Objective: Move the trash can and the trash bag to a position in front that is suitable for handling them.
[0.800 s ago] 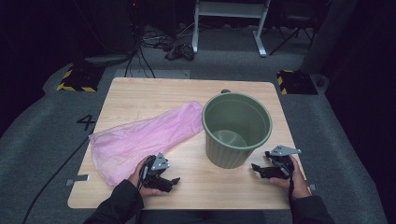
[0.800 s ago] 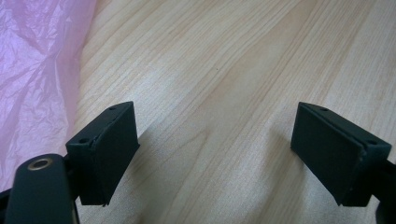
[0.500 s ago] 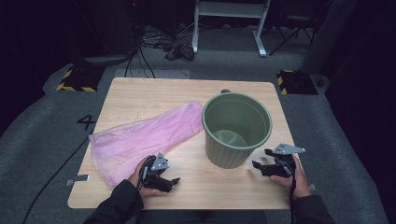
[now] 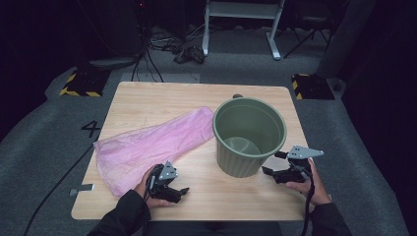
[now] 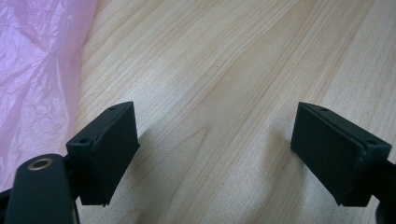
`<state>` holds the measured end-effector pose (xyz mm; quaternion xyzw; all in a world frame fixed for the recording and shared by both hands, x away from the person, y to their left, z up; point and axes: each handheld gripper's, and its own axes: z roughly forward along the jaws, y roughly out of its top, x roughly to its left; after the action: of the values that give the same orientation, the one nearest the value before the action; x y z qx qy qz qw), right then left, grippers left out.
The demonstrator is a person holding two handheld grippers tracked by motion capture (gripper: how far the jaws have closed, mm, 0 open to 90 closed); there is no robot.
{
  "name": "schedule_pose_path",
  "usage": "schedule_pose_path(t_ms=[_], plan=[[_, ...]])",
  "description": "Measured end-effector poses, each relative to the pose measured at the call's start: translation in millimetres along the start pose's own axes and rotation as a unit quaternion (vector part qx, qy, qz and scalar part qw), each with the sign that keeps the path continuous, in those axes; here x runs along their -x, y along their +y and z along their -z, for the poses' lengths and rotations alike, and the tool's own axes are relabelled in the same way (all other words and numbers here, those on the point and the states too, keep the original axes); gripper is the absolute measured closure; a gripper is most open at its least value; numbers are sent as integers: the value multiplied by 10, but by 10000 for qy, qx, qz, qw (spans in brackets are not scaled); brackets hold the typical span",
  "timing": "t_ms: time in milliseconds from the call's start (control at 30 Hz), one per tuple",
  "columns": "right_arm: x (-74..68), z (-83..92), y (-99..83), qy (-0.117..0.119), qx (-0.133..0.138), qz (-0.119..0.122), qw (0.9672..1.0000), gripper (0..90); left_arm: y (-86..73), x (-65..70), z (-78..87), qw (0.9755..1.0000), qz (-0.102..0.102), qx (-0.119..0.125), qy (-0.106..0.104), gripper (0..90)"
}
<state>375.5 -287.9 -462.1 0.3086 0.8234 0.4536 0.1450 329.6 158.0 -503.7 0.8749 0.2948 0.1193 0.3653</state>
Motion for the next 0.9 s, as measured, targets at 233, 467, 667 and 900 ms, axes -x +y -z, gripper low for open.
schedule_pose_path(t_ms=[233,467,667,900], plan=[[-42,-11,88,201,48,201,9996,153,1,-1,-1,10000,0,-1,-4,147],[-73,-20,122,271,82,259,9993,142,1,0,-1,10000,2,-1,-4,147],[-92,-37,141,339,96,309,9989,144,1,-1,-1,10000,0,-1,-5,147],[-143,-66,174,461,171,425,9979,152,1,-1,-1,10000,0,-2,-5,147]])
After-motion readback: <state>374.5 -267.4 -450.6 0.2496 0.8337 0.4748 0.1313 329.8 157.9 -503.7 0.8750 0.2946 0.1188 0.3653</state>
